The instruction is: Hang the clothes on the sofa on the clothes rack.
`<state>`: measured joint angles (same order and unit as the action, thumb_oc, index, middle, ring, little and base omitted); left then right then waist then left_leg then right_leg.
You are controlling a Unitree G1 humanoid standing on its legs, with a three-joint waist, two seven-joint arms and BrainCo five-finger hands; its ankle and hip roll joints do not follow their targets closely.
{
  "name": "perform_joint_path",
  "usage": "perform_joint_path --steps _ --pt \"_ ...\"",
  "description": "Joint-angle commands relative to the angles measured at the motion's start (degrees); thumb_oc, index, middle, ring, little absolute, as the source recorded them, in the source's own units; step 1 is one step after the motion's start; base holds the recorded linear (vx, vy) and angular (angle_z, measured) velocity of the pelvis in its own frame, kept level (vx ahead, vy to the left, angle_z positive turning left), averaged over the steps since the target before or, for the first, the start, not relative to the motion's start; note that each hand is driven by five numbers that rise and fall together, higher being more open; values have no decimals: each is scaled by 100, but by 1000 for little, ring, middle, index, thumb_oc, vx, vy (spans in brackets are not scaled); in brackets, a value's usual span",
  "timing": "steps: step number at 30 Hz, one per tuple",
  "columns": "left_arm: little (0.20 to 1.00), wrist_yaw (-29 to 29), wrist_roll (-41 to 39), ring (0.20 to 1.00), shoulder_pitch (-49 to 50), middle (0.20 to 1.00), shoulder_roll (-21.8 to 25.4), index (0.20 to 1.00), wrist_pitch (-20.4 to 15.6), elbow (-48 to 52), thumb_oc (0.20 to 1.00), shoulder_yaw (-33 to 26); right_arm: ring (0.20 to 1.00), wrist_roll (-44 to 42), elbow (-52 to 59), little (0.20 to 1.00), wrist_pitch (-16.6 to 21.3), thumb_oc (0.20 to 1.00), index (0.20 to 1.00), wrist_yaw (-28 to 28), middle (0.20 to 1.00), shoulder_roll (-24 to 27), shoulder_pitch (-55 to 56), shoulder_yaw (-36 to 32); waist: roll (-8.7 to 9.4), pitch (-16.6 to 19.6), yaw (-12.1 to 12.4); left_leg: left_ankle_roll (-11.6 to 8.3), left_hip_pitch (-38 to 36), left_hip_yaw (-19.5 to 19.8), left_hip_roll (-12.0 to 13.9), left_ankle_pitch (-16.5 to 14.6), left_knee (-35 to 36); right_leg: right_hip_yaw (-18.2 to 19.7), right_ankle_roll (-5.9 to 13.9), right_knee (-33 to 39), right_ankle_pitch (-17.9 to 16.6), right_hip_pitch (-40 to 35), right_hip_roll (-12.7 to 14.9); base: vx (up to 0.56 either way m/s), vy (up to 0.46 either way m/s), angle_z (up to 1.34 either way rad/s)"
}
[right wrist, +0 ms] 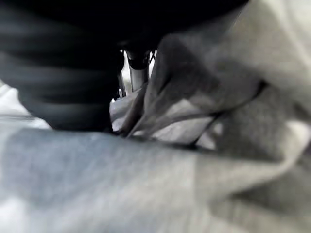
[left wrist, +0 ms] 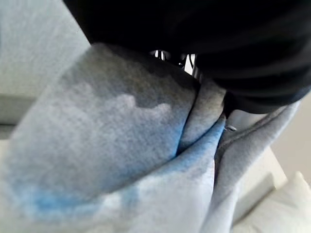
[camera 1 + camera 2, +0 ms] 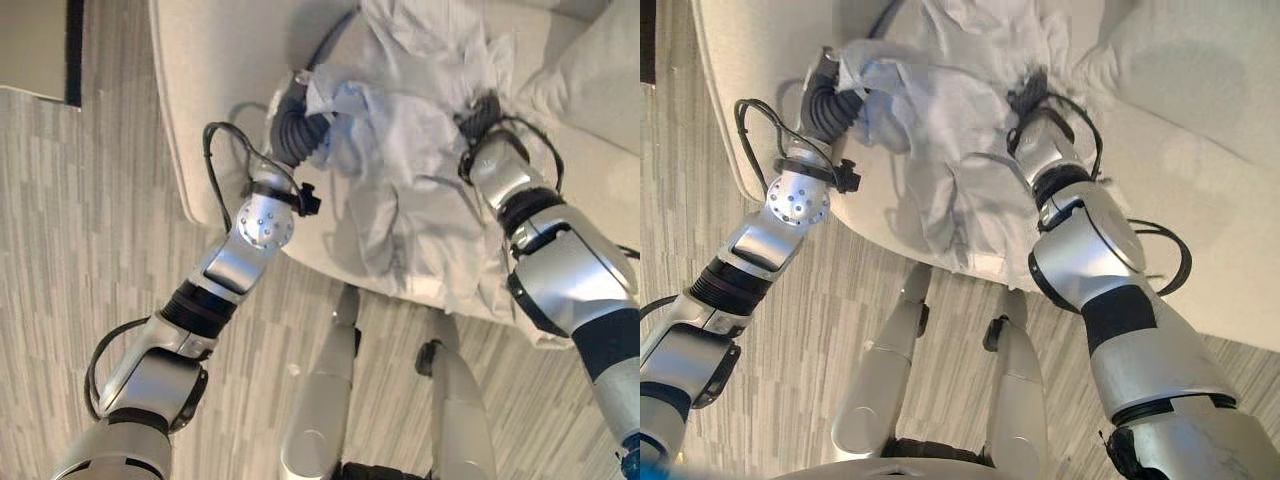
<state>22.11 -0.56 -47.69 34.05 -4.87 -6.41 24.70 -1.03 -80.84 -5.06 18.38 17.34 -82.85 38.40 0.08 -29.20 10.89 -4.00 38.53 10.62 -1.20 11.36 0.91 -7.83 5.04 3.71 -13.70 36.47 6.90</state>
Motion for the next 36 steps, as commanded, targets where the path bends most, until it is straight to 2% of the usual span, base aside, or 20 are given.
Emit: perform_joint_path --steps 1,7,12,14,17,18,21,22,23,28,36 --pt "200 14 -181 200 -134 200 140 200 -340 450 200 -276 200 733 -132 200 -268 200 200 -216 200 191 513 273 -95 238 -33 185 -468 164 -253 -552 191 602 632 129 -21 -277 502 -9 4 4" --pt "200 -153 -73 200 -130 200 90 200 -283 556 200 -275 200 1487 -518 200 -388 200 200 -397 200 408 711 403 -175 266 0 167 -533 226 -286 -506 271 570 660 129 2 -348 537 -12 17 6" --pt "200 -78 33 200 -12 200 29 200 -301 554 200 -505 200 764 7 200 -128 200 200 -99 200 617 985 -119 -170 282 -72 163 -615 222 -249 -532 338 556 671 129 34 -403 533 -2 33 5" --pt "200 -2 60 200 72 200 82 200 -311 558 200 -654 200 491 525 200 42 200 200 44 200 681 1126 -256 -117 287 -147 165 -598 198 -243 -497 356 583 678 129 1 -357 537 -5 49 4" --pt "200 116 257 200 329 200 194 200 -282 617 200 -965 200 522 2255 200 264 200 200 479 200 918 1705 -541 -44 293 -274 175 -635 155 -199 -528 370 624 680 129 6 -354 520 1 48 2" --pt "200 174 375 200 438 200 235 200 -306 671 200 -1061 200 633 2982 200 333 200 200 705 200 1096 2018 -726 -34 309 -319 180 -658 145 -186 -549 374 626 680 129 23 -370 515 0 0 0" --pt "200 432 631 200 428 200 283 200 -383 644 200 -1140 200 891 4203 200 614 200 200 1319 200 1415 2622 -1470 -48 361 -424 200 -728 146 -163 -642 372 624 680 129 93 -437 503 12 13 -8" --pt "200 438 635 200 420 200 279 200 -386 639 200 -1119 200 907 4254 200 594 200 200 1318 200 1425 2668 -1503 -42 358 -416 199 -717 149 -175 -598 379 625 681 129 60 -425 515 18 -15 -15" --pt "200 661 780 200 423 200 357 200 -390 617 200 -1188 200 1185 5180 200 801 200 200 1698 200 1522 3171 -2070 -34 452 -506 213 -803 122 -166 -629 380 624 695 129 75 -484 522 -3 -10 -15" --pt "200 755 996 200 576 200 543 200 -410 727 200 -1275 200 1708 6180 200 934 200 200 1863 200 1647 3756 -2529 3 616 -562 204 -1037 103 -109 -685 378 598 709 129 130 -694 540 27 -29 -7" --pt "200 678 1336 200 1151 200 855 200 -463 1078 200 -1859 200 2194 7394 200 1113 200 200 1646 200 1795 4460 -3096 92 1153 -645 143 -1718 39 -19 -836 402 417 696 128 289 -1423 600 69 -70 -2"
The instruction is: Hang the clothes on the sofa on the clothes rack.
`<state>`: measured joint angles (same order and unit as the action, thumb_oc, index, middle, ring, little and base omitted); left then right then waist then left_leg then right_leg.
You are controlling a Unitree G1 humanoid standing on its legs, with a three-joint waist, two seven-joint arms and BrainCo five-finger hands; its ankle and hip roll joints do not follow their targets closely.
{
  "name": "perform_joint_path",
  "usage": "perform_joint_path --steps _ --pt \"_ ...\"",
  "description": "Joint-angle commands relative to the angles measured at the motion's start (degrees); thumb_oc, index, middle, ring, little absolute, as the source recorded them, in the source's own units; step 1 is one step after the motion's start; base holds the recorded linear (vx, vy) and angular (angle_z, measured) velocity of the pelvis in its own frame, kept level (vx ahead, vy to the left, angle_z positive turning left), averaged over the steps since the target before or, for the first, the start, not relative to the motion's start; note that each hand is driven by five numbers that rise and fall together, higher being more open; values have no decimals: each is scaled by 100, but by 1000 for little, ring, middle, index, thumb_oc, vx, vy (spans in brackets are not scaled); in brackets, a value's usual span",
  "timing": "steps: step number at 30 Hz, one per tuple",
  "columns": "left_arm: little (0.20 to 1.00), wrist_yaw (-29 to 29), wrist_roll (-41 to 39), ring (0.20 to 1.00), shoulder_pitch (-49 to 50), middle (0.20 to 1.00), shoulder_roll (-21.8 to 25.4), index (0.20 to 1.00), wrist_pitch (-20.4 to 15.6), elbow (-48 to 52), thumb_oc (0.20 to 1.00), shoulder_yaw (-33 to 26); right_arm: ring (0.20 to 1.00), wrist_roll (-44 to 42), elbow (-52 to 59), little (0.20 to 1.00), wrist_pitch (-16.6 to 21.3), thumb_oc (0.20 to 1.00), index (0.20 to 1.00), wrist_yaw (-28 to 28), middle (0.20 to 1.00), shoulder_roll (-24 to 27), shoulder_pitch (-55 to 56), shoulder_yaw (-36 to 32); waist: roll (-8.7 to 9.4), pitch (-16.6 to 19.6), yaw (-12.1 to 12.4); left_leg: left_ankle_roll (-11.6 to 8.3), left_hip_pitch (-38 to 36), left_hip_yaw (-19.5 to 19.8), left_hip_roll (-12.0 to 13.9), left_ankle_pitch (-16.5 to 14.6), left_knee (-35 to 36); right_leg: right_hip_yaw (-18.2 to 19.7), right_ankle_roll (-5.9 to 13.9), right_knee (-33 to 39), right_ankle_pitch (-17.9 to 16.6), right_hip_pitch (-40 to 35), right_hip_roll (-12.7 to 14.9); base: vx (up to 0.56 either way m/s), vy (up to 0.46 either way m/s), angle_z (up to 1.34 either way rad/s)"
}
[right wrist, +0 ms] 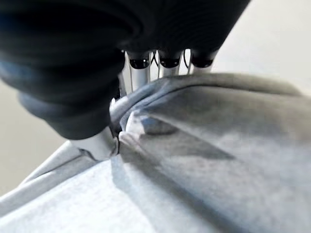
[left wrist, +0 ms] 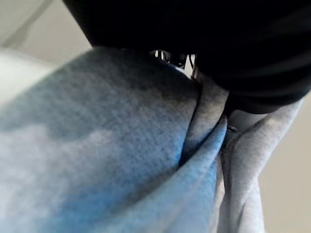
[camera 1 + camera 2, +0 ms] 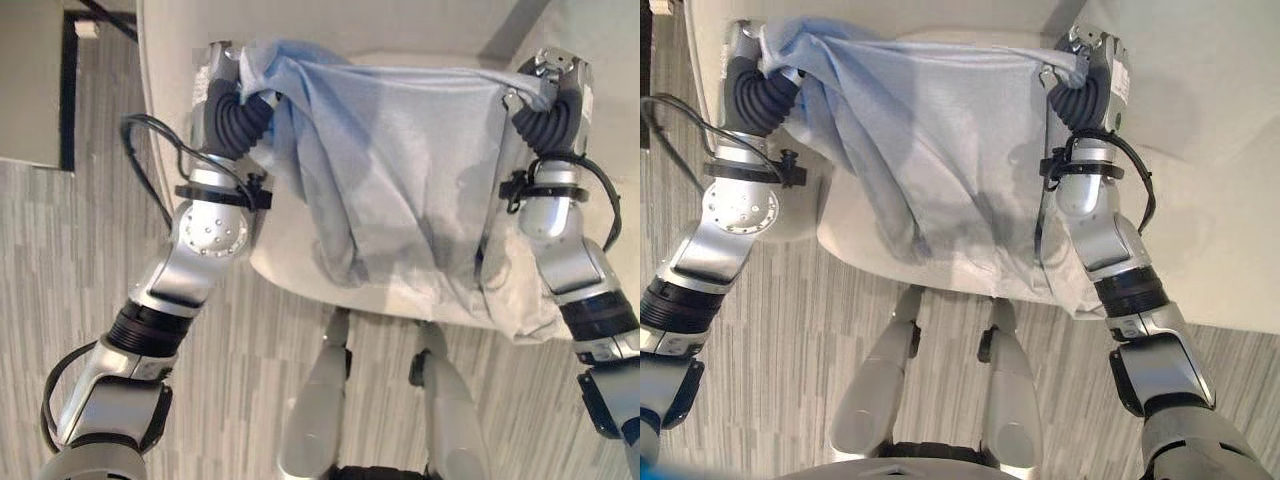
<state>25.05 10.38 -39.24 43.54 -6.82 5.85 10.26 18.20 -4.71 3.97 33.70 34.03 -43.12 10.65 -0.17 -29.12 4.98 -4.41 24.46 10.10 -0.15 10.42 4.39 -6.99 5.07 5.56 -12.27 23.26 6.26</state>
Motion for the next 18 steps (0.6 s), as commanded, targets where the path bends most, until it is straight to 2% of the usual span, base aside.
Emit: perform_joint_path --steps 1,7,8,12,14,15,18 --pt "200 370 246 200 346 200 -98 200 -262 -120 200 -432 200 279 -181 200 200 200 200 97 200 119 526 -331 112 1132 -64 184 -350 100 -124 -753 55 321 693 -56 160 -147 664 135 -89 5" --pt "200 70 328 200 939 200 134 200 -349 9 200 -940 200 302 414 200 349 200 200 -394 200 292 766 -573 195 1901 -62 108 -1219 56 56 -940 61 33 626 -74 442 -1067 603 150 -124 8" --pt "200 60 324 200 968 200 134 200 -349 24 200 -957 200 296 437 200 343 200 200 -414 200 289 784 -575 187 1892 -71 104 -1247 60 64 -953 61 25 622 -73 455 -1097 595 138 -117 20" --pt "200 -135 275 200 1168 200 278 200 -351 38 200 -1166 200 105 590 200 416 200 200 -803 200 439 816 -534 188 2296 -27 32 -1667 53 226 -1015 61 -83 543 -88 623 -1513 505 100 -114 9" --pt "200 -255 250 200 1263 200 411 200 -356 36 200 -1337 200 -153 598 200 420 200 200 -1129 200 611 760 -487 204 2570 14 -49 -1890 7 354 -1023 61 -146 496 -87 746 -1760 420 99 -160 7" --pt "200 -261 246 200 1279 200 411 200 -357 43 200 -1353 200 -168 595 200 419 200 200 -1142 200 615 751 -479 195 2563 7 -56 -1905 7 363 -1031 61 -148 491 -87 754 -1775 412 80 -193 9" --pt "200 -280 246 200 1288 200 741 200 -308 -151 200 -1453 200 -675 354 200 461 200 200 -1507 200 959 451 -184 206 2835 75 -204 -2155 -13 582 -997 61 -178 394 -78 941 -2090 217 74 -161 5"
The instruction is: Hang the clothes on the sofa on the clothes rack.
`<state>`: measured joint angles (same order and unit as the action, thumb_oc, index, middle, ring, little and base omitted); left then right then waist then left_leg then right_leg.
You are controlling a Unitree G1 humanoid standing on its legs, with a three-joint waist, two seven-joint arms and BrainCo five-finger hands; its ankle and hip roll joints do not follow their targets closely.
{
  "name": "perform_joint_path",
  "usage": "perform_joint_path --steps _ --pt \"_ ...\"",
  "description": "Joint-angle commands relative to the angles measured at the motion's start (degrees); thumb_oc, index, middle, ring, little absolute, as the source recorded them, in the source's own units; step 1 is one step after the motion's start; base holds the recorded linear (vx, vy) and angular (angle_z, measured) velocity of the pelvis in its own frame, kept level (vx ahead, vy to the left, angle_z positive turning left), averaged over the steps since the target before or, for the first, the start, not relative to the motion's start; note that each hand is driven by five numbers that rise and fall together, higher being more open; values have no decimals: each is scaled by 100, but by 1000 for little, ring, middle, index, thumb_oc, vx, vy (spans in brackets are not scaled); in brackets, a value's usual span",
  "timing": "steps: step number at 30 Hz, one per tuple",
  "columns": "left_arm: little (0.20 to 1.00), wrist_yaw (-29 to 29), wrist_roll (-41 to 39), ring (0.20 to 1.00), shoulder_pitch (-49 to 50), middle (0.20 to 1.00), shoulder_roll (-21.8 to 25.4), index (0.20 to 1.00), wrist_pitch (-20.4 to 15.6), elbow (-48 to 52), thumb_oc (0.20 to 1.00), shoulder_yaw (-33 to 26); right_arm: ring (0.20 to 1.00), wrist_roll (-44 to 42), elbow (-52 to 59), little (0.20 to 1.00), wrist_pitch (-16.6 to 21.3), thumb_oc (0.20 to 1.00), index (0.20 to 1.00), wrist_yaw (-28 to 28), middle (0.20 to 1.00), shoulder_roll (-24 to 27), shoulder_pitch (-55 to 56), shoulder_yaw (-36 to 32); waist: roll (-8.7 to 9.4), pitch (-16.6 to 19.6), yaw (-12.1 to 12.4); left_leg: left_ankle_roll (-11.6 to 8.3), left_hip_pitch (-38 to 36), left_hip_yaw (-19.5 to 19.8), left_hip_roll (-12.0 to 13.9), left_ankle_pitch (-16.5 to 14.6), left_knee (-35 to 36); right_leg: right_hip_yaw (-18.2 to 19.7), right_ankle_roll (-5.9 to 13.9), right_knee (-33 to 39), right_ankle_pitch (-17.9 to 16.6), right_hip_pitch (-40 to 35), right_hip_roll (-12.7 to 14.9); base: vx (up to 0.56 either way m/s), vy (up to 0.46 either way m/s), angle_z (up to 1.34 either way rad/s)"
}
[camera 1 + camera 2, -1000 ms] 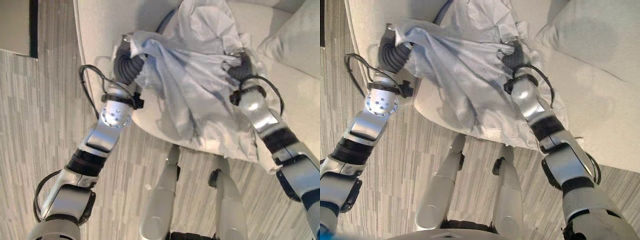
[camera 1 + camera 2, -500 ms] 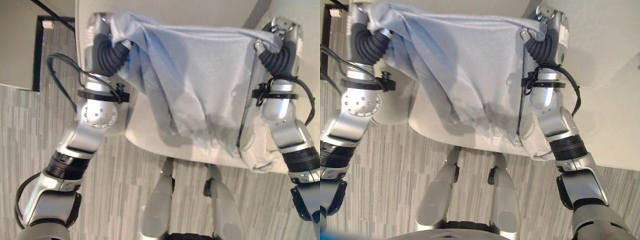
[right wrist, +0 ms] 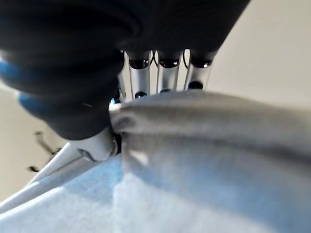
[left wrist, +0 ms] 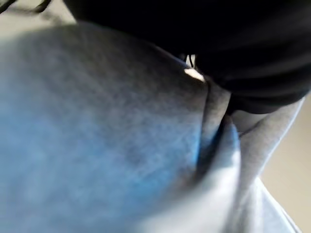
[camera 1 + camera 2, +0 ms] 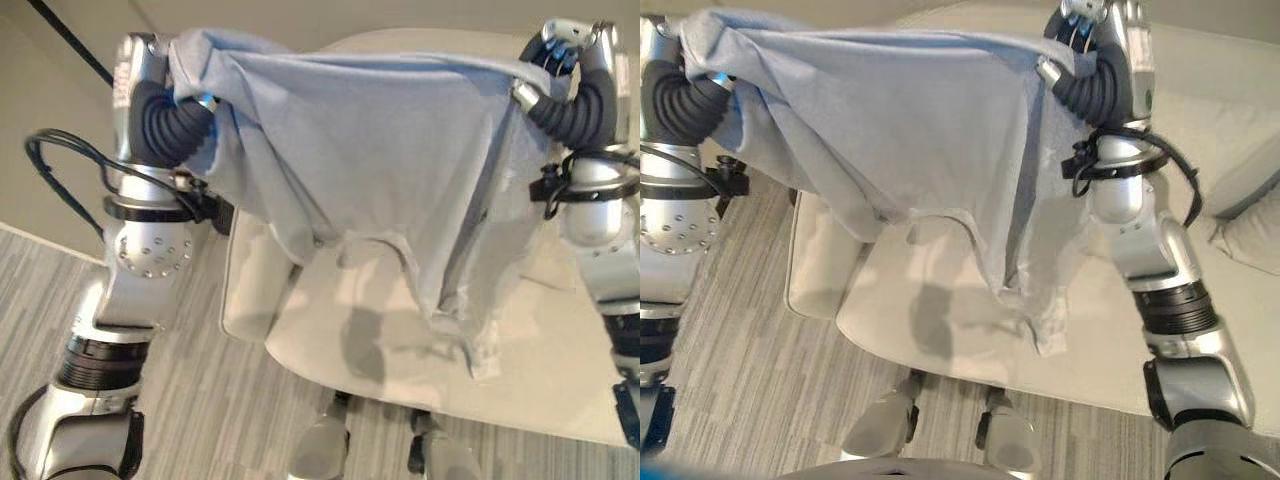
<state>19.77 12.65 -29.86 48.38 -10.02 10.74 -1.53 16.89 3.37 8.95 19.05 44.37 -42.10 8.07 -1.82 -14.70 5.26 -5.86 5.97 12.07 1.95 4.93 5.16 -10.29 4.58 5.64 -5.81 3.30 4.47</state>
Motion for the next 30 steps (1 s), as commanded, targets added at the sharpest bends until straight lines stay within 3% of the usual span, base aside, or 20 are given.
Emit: perform_joint_path --steps 1,5,8,12,14,15,17,18,19,20,21,22,23,25,27,28,29,30 --pt "200 240 15 200 335 200 327 200 24 -688 200 -262 200 -608 -513 200 -29 200 200 -96 200 9 260 154 378 1445 71 -71 -347 -201 397 -419 -16 154 426 -81 331 -152 363 29 -77 -1" --pt "200 305 9 200 333 200 380 200 67 -827 200 -277 200 -759 -759 200 -32 200 200 -178 200 115 2 407 386 1488 116 -114 -477 -150 476 -398 -26 142 386 -76 402 -332 282 11 -35 1" --pt "200 363 -3 200 232 200 435 200 49 -993 200 -177 200 -841 -941 200 -14 200 200 -161 200 111 -114 524 406 1539 111 -272 -483 -170 740 -265 -23 216 411 -64 427 -409 277 -20 142 4" --pt "200 556 -143 200 -358 200 520 200 -33 -1233 200 149 200 -851 -935 200 -12 200 200 -17 200 116 -160 515 448 1505 33 -382 -290 -155 1123 -28 -28 315 588 -66 333 -321 584 -40 312 4" --pt "200 575 -132 200 -468 200 529 200 -26 -1249 200 203 200 -802 -931 200 -23 200 200 -8 200 96 -140 490 424 1523 56 -394 -306 -46 1152 -62 -28 358 638 -69 318 -320 637 -14 292 -2" --pt "200 598 -121 200 -562 200 484 200 -29 -1288 200 290 200 -728 -941 200 -26 200 200 13 200 107 -92 458 366 1543 30 -471 -310 73 1156 -59 -22 364 720 -71 174 -305 795 -29 641 -9" --pt "200 534 -30 200 -742 200 426 200 -14 -1273 200 460 200 -483 -863 200 -144 200 200 -28 200 13 177 313 314 1664 -84 -403 -423 77 893 -448 -16 327 910 -69 -228 -208 1267 -51 724 -1" --pt "200 525 33 200 -924 200 464 200 15 -1291 200 622 200 -341 -802 200 -216 200 200 35 200 -209 229 291 387 1629 -92 -234 -481 -91 570 -584 -16 254 1010 -106 -876 23 1601 -101 611 -10" --pt "200 534 72 200 -1098 200 531 200 21 -1311 200 734 200 -248 -876 200 -248 200 200 104 200 -314 161 355 399 1580 4 -132 -540 -323 449 -661 -16 96 1032 -118 -1048 123 1718 -159 575 -20" --pt "200 511 106 200 -1190 200 595 200 23 -1278 200 770 200 -228 -898 200 -277 200 200 91 200 -347 146 365 369 1556 28 -59 -530 -414 356 -632 -16 -5 985 -157 -915 128 1708 -206 559 -57" --pt "200 454 155 200 -1261 200 597 200 36 -1227 200 855 200 -174 -908 200 -351 200 200 89 200 -435 216 269 341 1454 13 89 -493 -517 159 -575 -16 130 775 -700 -400 71 1423 -195 403 -53" --pt "200 452 157 200 -1272 200 597 200 38 -1225 200 862 200 -170 -896 200 -355 200 200 86 200 -434 225 254 359 1448 25 91 -471 -525 142 -536 -16 159 767 -770 -388 134 1443 -207 475 -58" --pt "200 399 185 200 -1329 200 530 200 58 -1212 200 923 200 -41 -898 200 -343 200 200 55 200 -397 194 292 321 1464 81 194 -412 -597 13 -477 -16 94 592 -1206 288 -18 1004 -121 260 -9" --pt "200 359 166 200 -1359 200 410 200 82 -1256 200 953 200 -58 -880 200 -326 200 200 30 200 -395 260 241 360 1491 100 262 -367 -584 -136 -388 -16 46 439 -1513 771 -136 537 -97 235 18" --pt "200 299 162 200 -1254 200 229 200 115 -1247 200 906 200 -31 -846 200 -293 200 200 -22 200 -394 429 135 463 1540 118 317 -305 -567 -314 -218 -16 133 343 -1571 962 -209 20 -41 101 -1" --pt "200 292 168 200 -1236 200 219 200 122 -1231 200 906 200 -28 -835 200 -290 200 200 -26 200 -392 457 124 466 1548 129 311 -317 -570 -311 -231 -16 137 331 -1580 983 -215 17 -11 55 9" --pt "200 281 198 200 -1164 200 130 200 134 -1202 200 835 200 0 -813 200 -279 200 200 -23 200 -388 546 63 529 1553 138 325 -300 -617 -377 -206 -16 163 260 -1514 1047 -253 -173 -9 29 8" --pt "200 218 271 200 -1081 200 67 200 148 -1153 200 760 200 1 -873 200 -270 200 200 -3 200 -443 586 59 611 1597 301 308 -304 -717 -481 -161 -26 -56 109 -1168 1100 -472 -219 6 26 -4"
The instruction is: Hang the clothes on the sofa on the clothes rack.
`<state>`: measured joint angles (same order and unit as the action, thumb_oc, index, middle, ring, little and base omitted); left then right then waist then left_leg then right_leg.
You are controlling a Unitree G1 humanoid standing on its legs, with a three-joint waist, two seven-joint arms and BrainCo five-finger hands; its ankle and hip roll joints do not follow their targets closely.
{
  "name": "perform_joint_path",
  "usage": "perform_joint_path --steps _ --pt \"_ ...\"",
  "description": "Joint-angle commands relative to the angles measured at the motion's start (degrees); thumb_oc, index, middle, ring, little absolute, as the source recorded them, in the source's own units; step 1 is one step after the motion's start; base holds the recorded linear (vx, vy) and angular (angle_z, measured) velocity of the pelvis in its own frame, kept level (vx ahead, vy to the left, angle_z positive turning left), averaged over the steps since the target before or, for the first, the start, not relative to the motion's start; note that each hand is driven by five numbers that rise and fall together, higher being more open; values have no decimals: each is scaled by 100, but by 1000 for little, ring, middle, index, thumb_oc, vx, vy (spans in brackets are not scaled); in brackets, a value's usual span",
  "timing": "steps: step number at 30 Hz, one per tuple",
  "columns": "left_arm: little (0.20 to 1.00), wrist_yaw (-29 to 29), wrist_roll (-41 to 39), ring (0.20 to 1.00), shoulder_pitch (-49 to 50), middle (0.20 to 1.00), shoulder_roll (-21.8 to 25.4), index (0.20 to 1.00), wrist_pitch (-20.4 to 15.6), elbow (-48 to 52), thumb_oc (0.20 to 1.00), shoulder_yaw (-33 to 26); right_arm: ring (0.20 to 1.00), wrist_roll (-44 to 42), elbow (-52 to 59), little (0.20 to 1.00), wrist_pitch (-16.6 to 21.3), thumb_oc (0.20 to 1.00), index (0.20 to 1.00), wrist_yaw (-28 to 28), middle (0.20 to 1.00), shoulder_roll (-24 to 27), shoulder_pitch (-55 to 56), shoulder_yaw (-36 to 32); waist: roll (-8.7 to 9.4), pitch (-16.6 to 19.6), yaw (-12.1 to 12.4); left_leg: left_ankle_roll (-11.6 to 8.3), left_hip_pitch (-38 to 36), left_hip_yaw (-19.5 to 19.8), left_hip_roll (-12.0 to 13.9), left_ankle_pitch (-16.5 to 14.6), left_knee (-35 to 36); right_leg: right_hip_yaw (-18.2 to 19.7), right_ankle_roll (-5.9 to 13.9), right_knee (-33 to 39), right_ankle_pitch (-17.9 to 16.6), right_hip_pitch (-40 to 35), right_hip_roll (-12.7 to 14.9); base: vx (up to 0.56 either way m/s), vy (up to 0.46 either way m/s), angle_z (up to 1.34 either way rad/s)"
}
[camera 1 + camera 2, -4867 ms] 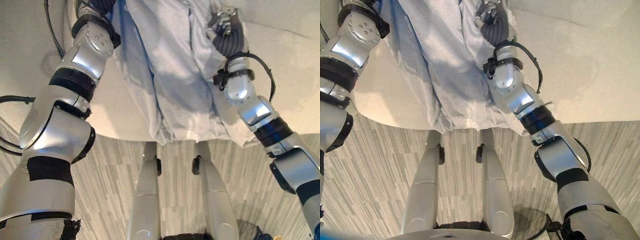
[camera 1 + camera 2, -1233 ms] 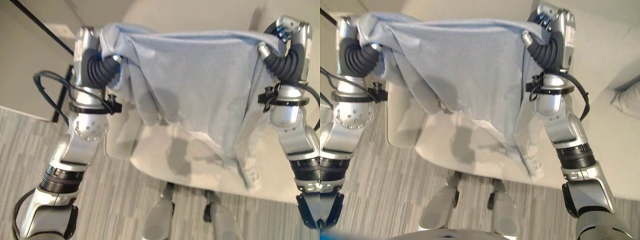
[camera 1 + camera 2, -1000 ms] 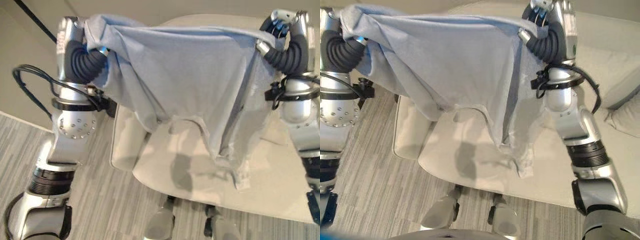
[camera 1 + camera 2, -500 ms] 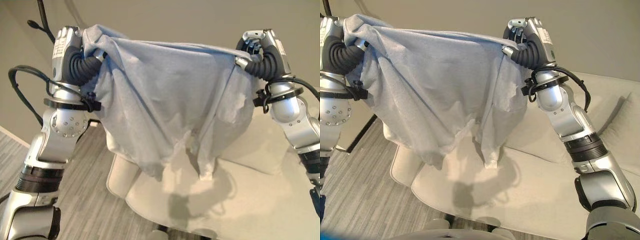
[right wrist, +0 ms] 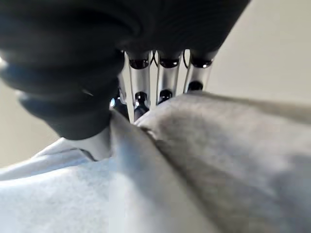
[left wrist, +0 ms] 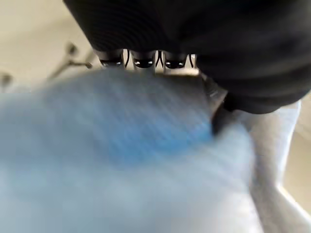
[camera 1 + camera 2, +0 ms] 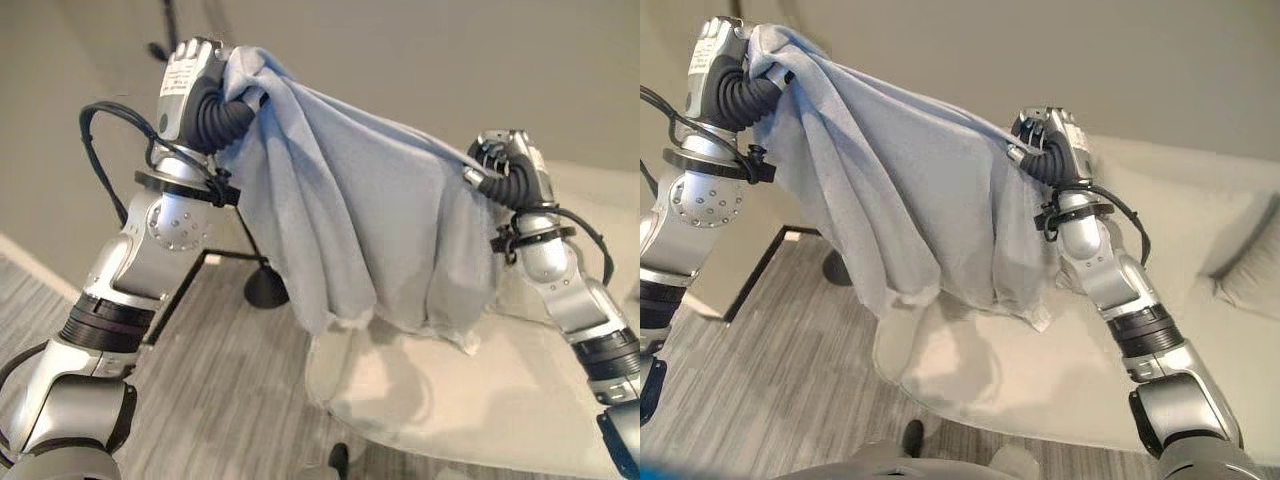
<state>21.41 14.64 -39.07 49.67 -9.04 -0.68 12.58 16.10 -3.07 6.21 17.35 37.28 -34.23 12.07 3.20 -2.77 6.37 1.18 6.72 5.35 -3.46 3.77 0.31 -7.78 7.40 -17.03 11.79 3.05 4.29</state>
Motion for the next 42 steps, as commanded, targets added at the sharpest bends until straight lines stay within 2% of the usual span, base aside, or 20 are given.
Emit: perform_joint_path --steps 1,3,8,11,12,13,14,15,17,21,23,24,25,27,28,30,33,37,38,42 --pt "200 32 94 200 -80 200 -84 200 44 32 200 -720 200 87 -278 200 -1 200 200 165 200 244 -162 -345 155 415 196 -404 -412 -32 39 -51 458 -276 -198 1326 -679 -537 -240 19 -4 -28" --pt "200 -77 41 200 327 200 -135 200 -8 274 200 -978 200 46 -228 200 -18 200 200 76 200 197 -105 -312 101 435 218 -383 -455 -101 36 -55 385 -120 -124 1890 -1016 -657 -233 8 16 -26" --pt "200 -159 -48 200 440 200 -396 200 -82 357 200 -949 200 -17 -161 200 -33 200 200 50 200 337 35 -360 97 223 97 -495 -97 -203 181 -203 -123 -70 -64 2074 -1139 -715 -16 -91 135 -8" --pt "200 -160 -221 200 250 200 -350 200 -155 306 200 -792 200 -79 -133 200 -2 200 200 120 200 501 25 -386 171 201 -2 -650 74 63 951 30 -96 48 57 2036 -1131 -543 288 -39 240 21" --pt "200 -158 -232 200 232 200 -345 200 -159 293 200 -776 200 -85 -135 200 2 200 200 124 200 504 29 -393 163 212 -3 -670 66 75 975 52 -51 40 48 2017 -1118 -526 266 7 320 19" --pt "200 -142 -330 200 200 200 -312 200 -165 276 200 -746 200 -114 -115 200 -6 200 200 164 200 585 83 -438 181 214 -83 -715 48 102 1406 253 -11 73 133 2012 -1112 -485 418 15 197 18" --pt "200 -138 -349 200 179 200 -305 200 -171 257 200 -720 200 -121 -100 200 -8 200 200 164 200 587 109 -458 160 224 -71 -748 -10 103 1463 296 102 70 118 1982 -1085 -478 369 48 622 6" --pt "200 -45 -450 200 106 200 -274 200 -183 199 200 -628 200 -133 -103 200 -27 200 200 263 200 668 257 -575 60 258 -129 -965 -52 227 1997 682 246 144 284 1967 -1094 -546 562 81 390 -4" --pt "200 1 -486 200 82 200 -258 200 -192 171 200 -600 200 -122 -93 200 -40 200 200 271 200 667 296 -586 -16 279 -126 -1090 -129 366 2071 692 284 169 332 1985 -1108 -602 593 79 420 -4" --pt "200 -74 -506 200 147 200 -267 200 -188 169 200 -591 200 -41 -100 200 -39 200 200 192 200 714 473 -660 -159 418 -153 -1309 -343 611 1993 222 266 185 516 2029 -1229 -750 901 91 452 -29" --pt "200 -156 -500 200 180 200 -327 200 -194 166 200 -540 200 89 -114 200 -101 200 200 166 200 525 633 -743 -104 440 -182 -1146 -484 462 1629 -316 187 214 722 1951 -1730 -579 1443 0 561 4" --pt "200 -155 -501 200 175 200 -323 200 -195 162 200 -531 200 93 -111 200 -102 200 200 167 200 518 639 -748 -77 442 -168 -1130 -482 442 1598 -324 174 233 737 1964 -1742 -574 1474 -55 478 16" --pt "200 -204 -462 200 153 200 -207 200 -186 212 200 -493 200 151 -90 200 -167 200 200 167 200 373 622 -757 -31 372 -194 -993 -555 281 1362 -430 195 291 748 1841 -2366 -354 1740 -86 428 -2" --pt "200 -232 -356 200 72 200 -121 200 -159 240 200 -441 200 258 -72 200 -232 200 200 204 200 235 589 -763 -3 317 -147 -858 -569 117 1137 -447 236 263 760 1788 -2852 -160 1967 -111 549 -17" --pt "200 -266 -257 200 -20 200 -100 200 -150 311 200 -428 200 333 -62 200 -258 200 200 220 200 128 558 -772 -36 280 -154 -719 -598 39 995 -493 276 193 703 1704 -2671 -158 1967 -116 542 -9" --pt "200 -359 -208 200 -11 200 -172 200 -157 376 200 -394 200 322 7 200 -250 200 200 179 200 102 679 -869 -45 242 -229 -593 -573 75 778 -441 339 473 494 1442 -2190 -118 1559 -54 432 18" --pt "200 -456 -146 200 67 200 -279 200 -100 413 200 -438 200 302 43 200 -177 200 200 130 200 121 690 -840 -43 273 -177 -459 -589 -9 590 -376 382 302 310 1349 -1444 -191 927 20 218 33" --pt "200 -459 -145 200 78 200 -282 200 -97 420 200 -448 200 302 43 200 -177 200 200 130 200 123 689 -835 -51 268 -181 -463 -603 -6 597 -374 393 301 305 1333 -1431 -194 922 26 46 -10" --pt "200 -469 -75 200 421 200 -503 200 -71 520 200 -712 200 314 117 200 -79 200 200 39 200 150 737 -787 100 261 -127 -359 -743 -113 321 -360 406 240 42 1449 -1186 -213 39 90 130 -15" --pt "200 -526 -24 200 537 200 -629 200 -88 590 200 -808 200 332 136 200 -56 200 200 64 200 149 760 -816 134 200 -106 -388 -768 -34 247 -341 292 424 -28 1793 -1338 -405 -104 50 12 9"
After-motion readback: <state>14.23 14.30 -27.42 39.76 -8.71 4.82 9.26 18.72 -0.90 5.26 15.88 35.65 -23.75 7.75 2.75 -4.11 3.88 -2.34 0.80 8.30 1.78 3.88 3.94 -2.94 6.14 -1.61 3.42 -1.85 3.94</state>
